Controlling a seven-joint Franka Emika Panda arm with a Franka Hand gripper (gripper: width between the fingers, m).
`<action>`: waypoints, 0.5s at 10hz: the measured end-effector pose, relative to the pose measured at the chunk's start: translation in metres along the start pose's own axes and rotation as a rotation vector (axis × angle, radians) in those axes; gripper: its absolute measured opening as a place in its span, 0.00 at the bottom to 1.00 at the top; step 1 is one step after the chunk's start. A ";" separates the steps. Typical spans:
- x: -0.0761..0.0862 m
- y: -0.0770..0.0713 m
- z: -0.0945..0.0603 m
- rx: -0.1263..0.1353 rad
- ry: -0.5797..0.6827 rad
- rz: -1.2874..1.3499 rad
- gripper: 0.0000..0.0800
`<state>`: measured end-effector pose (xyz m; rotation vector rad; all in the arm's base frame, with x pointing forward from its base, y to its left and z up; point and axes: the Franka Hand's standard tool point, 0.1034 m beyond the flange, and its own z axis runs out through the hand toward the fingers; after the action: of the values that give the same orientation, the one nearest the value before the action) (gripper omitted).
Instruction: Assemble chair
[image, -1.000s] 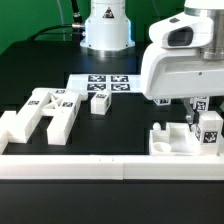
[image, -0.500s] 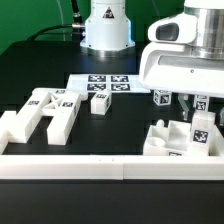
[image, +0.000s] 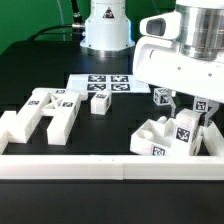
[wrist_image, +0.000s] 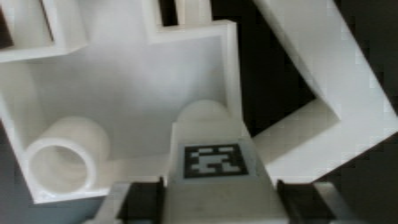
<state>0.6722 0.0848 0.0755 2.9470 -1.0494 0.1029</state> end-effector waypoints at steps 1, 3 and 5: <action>0.000 0.000 0.000 0.001 0.000 -0.005 0.47; -0.002 -0.005 -0.007 0.009 0.004 -0.016 0.69; -0.005 -0.007 -0.024 0.023 0.012 -0.067 0.81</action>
Offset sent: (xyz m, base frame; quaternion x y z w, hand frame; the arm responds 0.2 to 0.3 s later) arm -0.0162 0.0123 0.0251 -0.0026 -0.0122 -0.0319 0.9994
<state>0.6713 0.0942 0.0994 2.9947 -0.9534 0.1321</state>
